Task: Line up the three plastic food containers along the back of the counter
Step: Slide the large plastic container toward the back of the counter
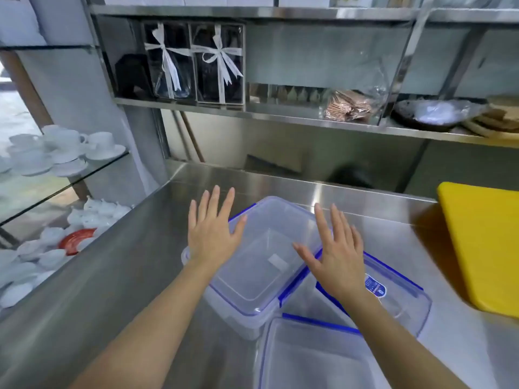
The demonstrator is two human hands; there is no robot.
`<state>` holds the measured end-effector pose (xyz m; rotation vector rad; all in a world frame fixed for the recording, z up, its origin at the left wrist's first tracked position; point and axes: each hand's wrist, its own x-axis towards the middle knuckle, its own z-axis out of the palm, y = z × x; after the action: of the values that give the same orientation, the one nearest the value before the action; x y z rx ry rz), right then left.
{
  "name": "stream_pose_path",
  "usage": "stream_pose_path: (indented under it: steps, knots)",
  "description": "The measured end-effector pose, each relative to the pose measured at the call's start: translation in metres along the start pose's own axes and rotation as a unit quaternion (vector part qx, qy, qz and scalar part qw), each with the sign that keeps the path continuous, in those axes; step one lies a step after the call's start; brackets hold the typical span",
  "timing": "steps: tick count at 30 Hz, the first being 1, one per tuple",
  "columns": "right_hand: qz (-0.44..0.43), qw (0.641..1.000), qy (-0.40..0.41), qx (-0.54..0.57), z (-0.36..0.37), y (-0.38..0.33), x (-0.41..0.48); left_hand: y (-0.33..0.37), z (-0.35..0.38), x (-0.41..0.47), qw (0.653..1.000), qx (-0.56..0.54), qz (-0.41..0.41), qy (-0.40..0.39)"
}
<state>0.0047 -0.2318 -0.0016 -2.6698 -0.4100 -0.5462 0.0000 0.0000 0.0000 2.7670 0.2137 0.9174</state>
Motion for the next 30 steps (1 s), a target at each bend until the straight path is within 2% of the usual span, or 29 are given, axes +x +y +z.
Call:
stream_pose_path:
  steps: [4,10,14,21,24,30]
  knots:
    - [0.025,0.998,-0.061,0.010,0.022,0.003,-0.017,-0.022,0.017,-0.007,0.994,0.042,-0.058,-0.088]
    - [0.095,0.983,-0.153,0.046,0.044,0.005,-0.027,-0.039,0.031,-0.012,0.969,0.049,-0.123,-0.208]
    - [0.123,0.978,-0.160,0.058,0.044,-0.002,-0.028,-0.038,0.030,-0.008,0.951,0.024,-0.154,-0.269]
    - [0.221,0.951,-0.174,0.128,0.042,-0.018,-0.026,-0.036,0.025,-0.006,0.942,0.014,-0.178,-0.283]
    - [0.225,0.944,-0.182,0.157,0.042,-0.021,-0.020,-0.036,0.022,-0.007,0.936,0.005,-0.186,-0.298]
    - [0.229,0.912,-0.187,0.284,0.045,-0.016,0.006,-0.040,0.014,-0.013,0.921,-0.024,-0.227,-0.317]
